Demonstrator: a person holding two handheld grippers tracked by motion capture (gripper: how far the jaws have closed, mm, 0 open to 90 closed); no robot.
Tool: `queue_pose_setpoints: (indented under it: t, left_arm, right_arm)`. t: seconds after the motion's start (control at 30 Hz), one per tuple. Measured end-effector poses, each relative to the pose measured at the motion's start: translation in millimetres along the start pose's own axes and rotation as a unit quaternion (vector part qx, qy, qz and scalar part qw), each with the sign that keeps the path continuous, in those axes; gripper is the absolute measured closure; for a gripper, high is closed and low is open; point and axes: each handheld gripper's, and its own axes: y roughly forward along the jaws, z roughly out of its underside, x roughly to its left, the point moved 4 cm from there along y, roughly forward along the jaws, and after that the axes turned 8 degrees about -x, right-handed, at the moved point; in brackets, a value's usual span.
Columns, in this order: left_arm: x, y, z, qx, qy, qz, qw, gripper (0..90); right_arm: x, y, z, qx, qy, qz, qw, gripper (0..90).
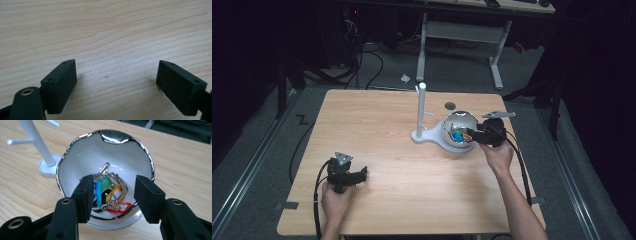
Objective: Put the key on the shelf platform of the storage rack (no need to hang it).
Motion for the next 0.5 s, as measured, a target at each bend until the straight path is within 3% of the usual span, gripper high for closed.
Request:
queue_pose_setpoints:
  t: [0.23, 0.5]
  left_arm:
    - [0.0, 0.0, 0.0, 0.000, 0.000, 0.000, 1.0000, 17.1]
    - [0.0, 0.1, 0.0, 0.000, 0.000, 0.000, 1.0000, 17.1]
  right_arm:
    - [-1.4, -14.0, -5.8, -0.019, 0.004, 0.000, 0.9998, 48.4]
    - [-3.2, -25.2, -8.5, -0.022, -0.001, 0.001, 0.9998, 47.0]
